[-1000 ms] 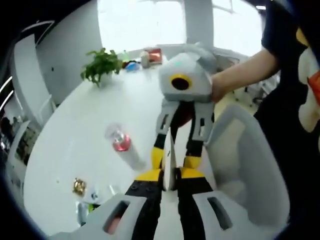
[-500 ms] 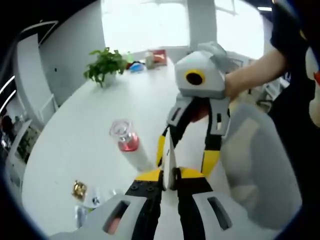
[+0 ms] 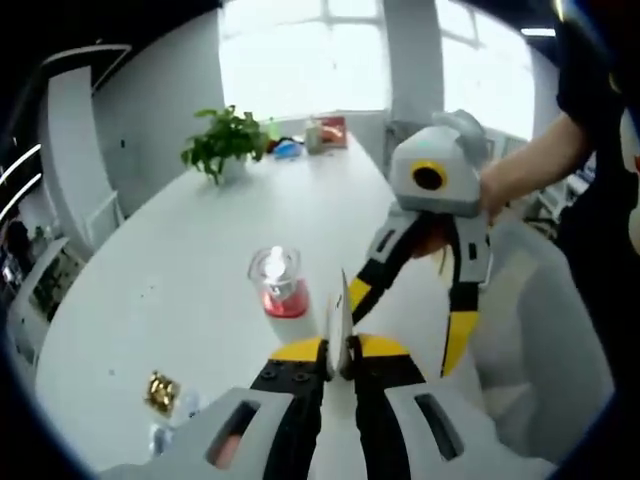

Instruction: Arrange the skincare products in the storage area until every visible bottle or jar stands upright without overlapping.

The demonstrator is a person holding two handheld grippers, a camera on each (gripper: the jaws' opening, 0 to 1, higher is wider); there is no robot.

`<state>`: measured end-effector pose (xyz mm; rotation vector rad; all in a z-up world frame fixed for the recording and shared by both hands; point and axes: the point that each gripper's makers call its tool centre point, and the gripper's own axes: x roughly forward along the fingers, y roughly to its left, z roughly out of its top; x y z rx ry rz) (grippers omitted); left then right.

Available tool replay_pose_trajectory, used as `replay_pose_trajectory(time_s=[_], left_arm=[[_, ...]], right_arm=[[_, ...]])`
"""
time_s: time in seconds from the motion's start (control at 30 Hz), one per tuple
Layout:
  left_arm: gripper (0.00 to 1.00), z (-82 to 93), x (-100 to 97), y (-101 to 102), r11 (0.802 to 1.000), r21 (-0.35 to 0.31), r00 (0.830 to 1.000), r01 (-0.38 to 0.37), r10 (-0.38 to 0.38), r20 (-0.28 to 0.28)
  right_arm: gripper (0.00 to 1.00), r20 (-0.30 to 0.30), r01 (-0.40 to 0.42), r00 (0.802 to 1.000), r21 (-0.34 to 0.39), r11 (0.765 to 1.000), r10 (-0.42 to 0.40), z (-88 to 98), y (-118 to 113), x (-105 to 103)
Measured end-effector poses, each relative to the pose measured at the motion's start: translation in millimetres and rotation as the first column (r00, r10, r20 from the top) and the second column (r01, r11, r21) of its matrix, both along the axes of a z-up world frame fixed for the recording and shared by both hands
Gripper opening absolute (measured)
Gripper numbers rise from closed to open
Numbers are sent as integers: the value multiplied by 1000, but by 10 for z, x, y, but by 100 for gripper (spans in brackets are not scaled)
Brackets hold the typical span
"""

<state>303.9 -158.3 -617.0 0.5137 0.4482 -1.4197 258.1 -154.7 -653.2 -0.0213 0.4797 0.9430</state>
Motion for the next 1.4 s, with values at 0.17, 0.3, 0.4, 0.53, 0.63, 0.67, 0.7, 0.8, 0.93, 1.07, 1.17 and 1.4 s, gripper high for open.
replay_pose_trajectory(time_s=[0.17, 0.3, 0.4, 0.53, 0.63, 0.67, 0.7, 0.8, 0.93, 1.07, 1.17, 1.4], left_arm=[[15, -50, 64, -12, 1000, -2, 1000, -2, 2, 9], [15, -69, 115, -14, 1000, -19, 1000, -12, 12, 1], [15, -80, 150, -27, 999, -37, 1000, -24, 24, -14], [15, -75, 209, -50, 997, -71, 999, -44, 42, -29], [15, -85, 261, -62, 994, -96, 998, -53, 51, -24], [15, -77, 262, -64, 993, -107, 998, -56, 53, -25], [15, -75, 265, -64, 992, -111, 998, -56, 54, -23], [15, -69, 306, -55, 989, -136, 998, -65, 63, -22], [15, -63, 338, -57, 986, -157, 998, -60, 60, -5], [15, -48, 386, -72, 985, -167, 998, -49, 55, 28], [14, -56, 431, -88, 985, -171, 998, -40, 48, 46], [14, -53, 488, -100, 982, -188, 998, -29, 40, 57]], right_arm=[[58, 0, 24, 1000, 7, 1000, -24, -15, -34, 31], [63, -4, 40, 999, 1, 999, -40, -43, -71, 43], [64, -9, 54, 999, 0, 999, -54, -60, -107, 49], [64, -14, 64, 998, -1, 998, -64, -87, -149, 51], [64, -17, 71, 997, 0, 997, -71, -103, -168, 47], [64, -19, 73, 997, -1, 997, -73, -109, -171, 43], [64, -20, 73, 997, -1, 997, -73, -114, -172, 39], [63, -24, 76, 997, -2, 997, -76, -129, -179, 25], [63, -29, 82, 996, -1, 997, -82, -148, -190, 17], [63, -30, 88, 996, -1, 996, -88, -143, -185, 15], [64, -31, 92, 995, 0, 996, -92, -139, -187, 18], [63, -36, 100, 994, -3, 995, -100, -162, -225, 23]])
